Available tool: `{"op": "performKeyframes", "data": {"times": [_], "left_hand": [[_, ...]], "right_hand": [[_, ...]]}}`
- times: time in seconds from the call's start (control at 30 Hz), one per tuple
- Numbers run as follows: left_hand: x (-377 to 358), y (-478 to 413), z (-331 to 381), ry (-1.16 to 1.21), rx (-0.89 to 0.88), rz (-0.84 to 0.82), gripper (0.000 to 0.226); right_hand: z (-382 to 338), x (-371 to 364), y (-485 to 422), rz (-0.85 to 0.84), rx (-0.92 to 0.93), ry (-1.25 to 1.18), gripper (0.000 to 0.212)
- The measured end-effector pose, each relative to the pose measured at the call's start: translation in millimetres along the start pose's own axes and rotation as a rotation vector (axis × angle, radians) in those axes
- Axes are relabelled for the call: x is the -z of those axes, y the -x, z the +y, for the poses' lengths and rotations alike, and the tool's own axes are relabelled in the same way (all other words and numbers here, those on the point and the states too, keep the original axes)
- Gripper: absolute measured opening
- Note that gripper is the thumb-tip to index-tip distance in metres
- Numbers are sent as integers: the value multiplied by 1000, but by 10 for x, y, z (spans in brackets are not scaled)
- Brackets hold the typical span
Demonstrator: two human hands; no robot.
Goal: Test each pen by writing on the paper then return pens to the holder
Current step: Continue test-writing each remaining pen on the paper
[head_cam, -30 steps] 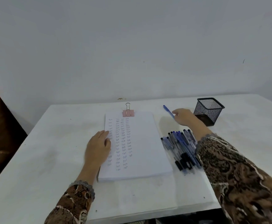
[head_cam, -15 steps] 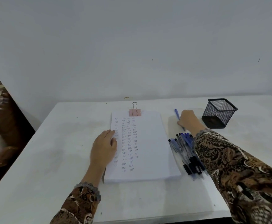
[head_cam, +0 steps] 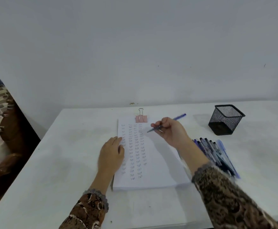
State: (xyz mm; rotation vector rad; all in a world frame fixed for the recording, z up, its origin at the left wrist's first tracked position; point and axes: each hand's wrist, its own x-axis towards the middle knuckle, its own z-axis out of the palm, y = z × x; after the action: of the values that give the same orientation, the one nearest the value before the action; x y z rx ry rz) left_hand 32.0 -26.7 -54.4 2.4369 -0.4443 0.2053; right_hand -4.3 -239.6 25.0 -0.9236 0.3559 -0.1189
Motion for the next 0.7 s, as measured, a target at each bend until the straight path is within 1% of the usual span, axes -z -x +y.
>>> {"op": "performKeyframes", "data": {"times": [0.07,0.1,0.17,0.27,0.33,0.4,0.5,0.63,0.7], "left_hand": [[16,8,12,-3,3,-7,41],[24,12,14,-6,4,-9,41],[35,11,15,-13,2,-12,41],[39,12,25,-7,8,-20,41],[41,6,22,-5,11,-28,41],[42,5,17,-2,12,-31,41],[44,3,10,0,15,-34,41],[39,0,-3,-9,5,-31,41],[36,2,0,-5,-1,-23,41]], "right_hand": [[223,-6,79,5,44,-261,23],[327,7,105,12,53,-345,25],[500,46,145,-7,63,-434,23],[625,89,207,-77,68,-521,42],[665,78,249,-79,65,-577,58],[716,71,278,-58,71,-618,66],[772,67,309,-8,79,-621,63],[750,44,341,52,119,-620,49],[755,54,344,67,131,-640,46]]}}
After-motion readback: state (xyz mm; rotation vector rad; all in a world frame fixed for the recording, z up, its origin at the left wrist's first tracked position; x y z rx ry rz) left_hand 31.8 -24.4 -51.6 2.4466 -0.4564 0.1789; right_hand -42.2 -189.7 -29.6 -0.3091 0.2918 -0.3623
